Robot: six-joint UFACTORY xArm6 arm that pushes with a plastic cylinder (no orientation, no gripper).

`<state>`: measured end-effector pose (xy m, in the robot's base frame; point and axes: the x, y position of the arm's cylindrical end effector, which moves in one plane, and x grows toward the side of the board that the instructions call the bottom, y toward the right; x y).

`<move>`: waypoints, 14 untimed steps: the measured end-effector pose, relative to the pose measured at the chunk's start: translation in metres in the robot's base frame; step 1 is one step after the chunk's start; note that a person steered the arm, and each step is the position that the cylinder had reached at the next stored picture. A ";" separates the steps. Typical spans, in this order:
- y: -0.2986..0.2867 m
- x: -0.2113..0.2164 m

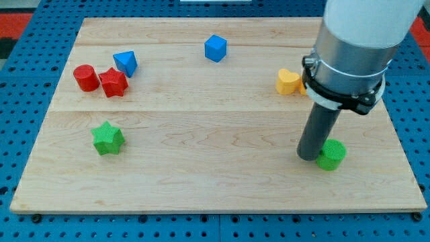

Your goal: Slide the green star close to the green circle

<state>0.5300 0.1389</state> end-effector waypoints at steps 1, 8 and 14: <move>-0.004 -0.008; -0.364 0.018; -0.173 0.025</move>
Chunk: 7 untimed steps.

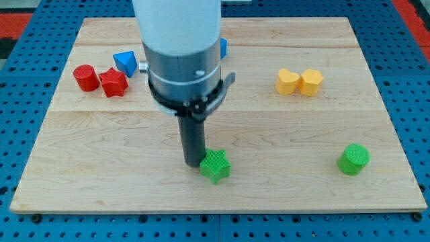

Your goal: Slide the green star close to the green circle

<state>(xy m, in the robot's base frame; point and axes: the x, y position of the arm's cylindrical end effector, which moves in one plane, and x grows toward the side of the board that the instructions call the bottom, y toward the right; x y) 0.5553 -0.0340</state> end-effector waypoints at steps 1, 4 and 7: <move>0.000 0.022; 0.072 0.002; 0.165 0.002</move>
